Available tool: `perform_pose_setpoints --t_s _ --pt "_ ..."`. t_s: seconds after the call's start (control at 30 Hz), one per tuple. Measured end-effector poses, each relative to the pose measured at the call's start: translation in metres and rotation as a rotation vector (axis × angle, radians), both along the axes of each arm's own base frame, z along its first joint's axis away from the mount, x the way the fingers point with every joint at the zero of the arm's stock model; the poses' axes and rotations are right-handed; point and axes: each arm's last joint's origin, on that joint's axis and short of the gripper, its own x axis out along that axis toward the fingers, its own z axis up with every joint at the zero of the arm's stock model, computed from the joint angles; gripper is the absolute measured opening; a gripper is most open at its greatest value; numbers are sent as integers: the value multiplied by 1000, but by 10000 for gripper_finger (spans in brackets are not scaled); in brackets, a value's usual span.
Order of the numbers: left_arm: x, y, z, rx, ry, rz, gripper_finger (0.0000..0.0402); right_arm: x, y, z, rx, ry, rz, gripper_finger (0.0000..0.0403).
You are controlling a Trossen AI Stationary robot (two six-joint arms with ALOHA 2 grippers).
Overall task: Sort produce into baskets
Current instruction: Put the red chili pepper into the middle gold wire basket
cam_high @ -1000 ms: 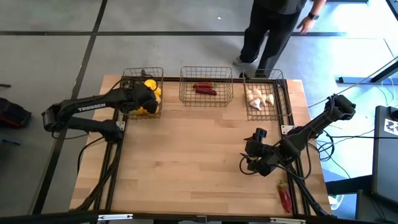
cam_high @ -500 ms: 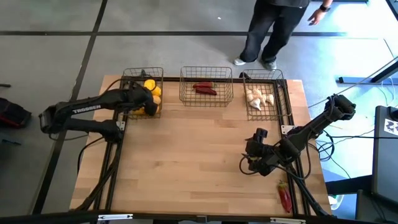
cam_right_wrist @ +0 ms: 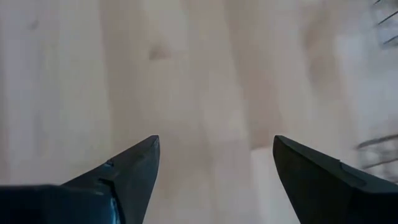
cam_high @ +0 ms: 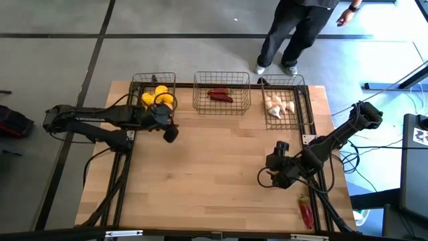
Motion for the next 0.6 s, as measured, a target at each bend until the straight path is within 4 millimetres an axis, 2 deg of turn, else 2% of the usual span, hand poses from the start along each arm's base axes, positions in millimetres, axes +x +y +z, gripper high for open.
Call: perform_pose_setpoints --t_s 0.2,0.4,0.6 --pt "14 -28 17 24 -170 -172 265 -4 9 0 268 170 48 308" --pt "17 -41 19 42 -210 -189 265 -21 28 -1 527 396 -70 308" --pt "19 -43 18 69 -208 -175 265 -34 49 -12 593 584 -209 308"
